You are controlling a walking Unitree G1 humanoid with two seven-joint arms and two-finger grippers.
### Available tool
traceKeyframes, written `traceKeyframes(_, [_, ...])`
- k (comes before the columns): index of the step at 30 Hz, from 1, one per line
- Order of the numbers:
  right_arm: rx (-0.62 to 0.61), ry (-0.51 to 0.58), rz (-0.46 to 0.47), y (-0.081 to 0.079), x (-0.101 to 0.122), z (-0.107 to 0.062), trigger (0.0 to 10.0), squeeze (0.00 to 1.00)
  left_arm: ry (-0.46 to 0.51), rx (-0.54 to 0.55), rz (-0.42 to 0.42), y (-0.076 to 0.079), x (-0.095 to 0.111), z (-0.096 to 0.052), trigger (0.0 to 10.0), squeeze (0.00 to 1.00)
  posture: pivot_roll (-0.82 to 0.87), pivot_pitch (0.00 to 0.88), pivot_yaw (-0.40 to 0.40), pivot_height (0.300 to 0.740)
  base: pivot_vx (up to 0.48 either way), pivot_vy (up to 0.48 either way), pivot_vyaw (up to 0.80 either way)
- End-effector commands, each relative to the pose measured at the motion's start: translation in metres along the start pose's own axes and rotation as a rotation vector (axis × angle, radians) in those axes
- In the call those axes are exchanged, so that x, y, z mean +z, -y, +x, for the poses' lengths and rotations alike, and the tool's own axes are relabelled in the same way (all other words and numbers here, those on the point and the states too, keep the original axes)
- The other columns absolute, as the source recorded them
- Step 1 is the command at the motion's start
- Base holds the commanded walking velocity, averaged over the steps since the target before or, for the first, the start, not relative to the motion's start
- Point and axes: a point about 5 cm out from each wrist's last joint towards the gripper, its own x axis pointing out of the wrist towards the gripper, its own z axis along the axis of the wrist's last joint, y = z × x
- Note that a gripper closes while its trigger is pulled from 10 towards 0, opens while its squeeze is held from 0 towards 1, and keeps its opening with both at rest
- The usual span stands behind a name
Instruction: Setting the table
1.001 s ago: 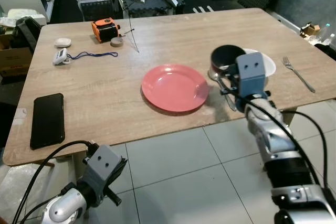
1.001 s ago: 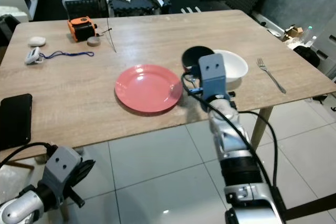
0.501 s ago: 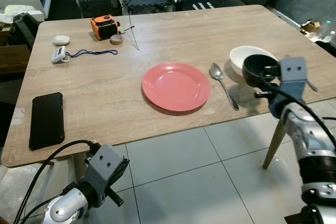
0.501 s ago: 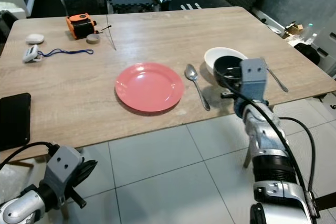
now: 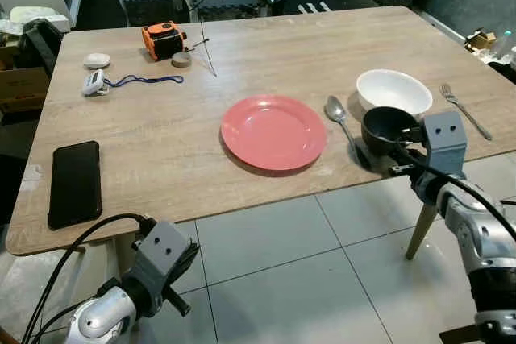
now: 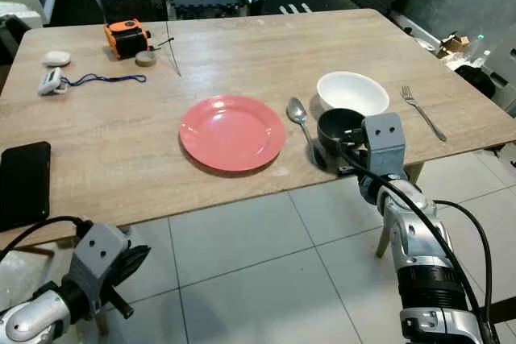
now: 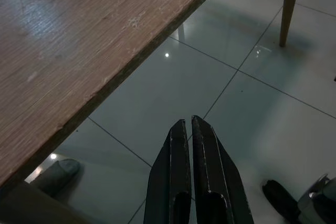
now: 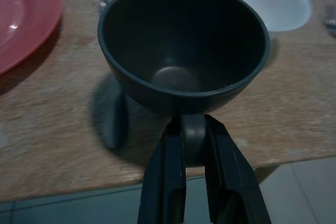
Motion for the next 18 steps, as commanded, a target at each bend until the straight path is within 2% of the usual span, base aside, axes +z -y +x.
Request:
traceKeyframes(1, [-0.044, 0.013, 0.007, 0.007, 0.000, -0.001, 10.0, 0.00, -0.025, -0.019, -0.008, 0.004, -0.004, -0.002, 10.0, 0.00, -0.01, 0.243, 0.042, 0.740, 0.000, 0.000, 0.00])
traceKeyframes(5, [-0.035, 0.009, 0.010, 0.007, 0.001, -0.001, 10.0, 0.00, -0.025, -0.017, -0.009, 0.004, -0.004, -0.002, 10.0, 0.00, -0.01, 0.243, 0.042, 0.740, 0.000, 0.000, 0.00])
traceKeyframes(6, [-0.038, -0.004, 0.004, 0.008, -0.001, -0.002, 10.0, 0.86, -0.025, -0.018, -0.009, 0.004, -0.004, -0.002, 10.0, 0.00, -0.01, 0.243, 0.043, 0.740, 0.000, 0.000, 0.00])
traceKeyframes(7, [-0.038, -0.004, 0.004, 0.008, -0.001, -0.002, 10.0, 0.86, -0.025, -0.018, -0.009, 0.004, -0.004, -0.002, 10.0, 0.00, -0.01, 0.243, 0.043, 0.740, 0.000, 0.000, 0.00])
traceKeyframes(8, [-0.035, -0.007, 0.008, 0.007, -0.003, -0.002, 10.0, 1.00, -0.025, -0.018, -0.008, 0.004, -0.004, -0.002, 10.0, 0.00, -0.01, 0.243, 0.043, 0.740, 0.000, 0.000, 0.00])
traceKeyframes(12, [-0.044, 0.005, 0.024, 0.008, -0.002, -0.002, 10.0, 1.00, -0.025, -0.018, -0.008, 0.005, -0.004, -0.001, 10.0, 0.00, -0.01, 0.241, 0.043, 0.740, 0.000, 0.000, 0.00])
traceKeyframes(13, [-0.056, 0.017, 0.031, 0.009, 0.000, -0.002, 10.0, 0.87, -0.025, -0.019, -0.008, 0.005, -0.004, -0.001, 10.0, 0.00, -0.01, 0.241, 0.043, 0.740, 0.000, 0.000, 0.00])
traceKeyframes(14, [-0.063, 0.025, 0.037, 0.010, 0.001, -0.002, 10.0, 0.87, -0.024, -0.019, -0.008, 0.005, -0.004, -0.001, 10.0, 0.00, -0.01, 0.241, 0.043, 0.740, 0.000, 0.000, 0.00])
traceKeyframes(15, [-0.076, 0.041, 0.052, 0.012, 0.003, -0.002, 10.0, 0.02, -0.024, -0.020, -0.008, 0.005, -0.004, -0.001, 10.0, 0.00, -0.01, 0.241, 0.043, 0.740, 0.000, 0.000, 0.00])
traceKeyframes(18, [-0.102, 0.089, 0.084, 0.015, 0.010, -0.002, 10.0, 0.00, -0.022, -0.018, -0.009, 0.005, -0.004, -0.001, 10.0, 0.00, -0.01, 0.235, 0.042, 0.740, 0.000, 0.000, 0.00])
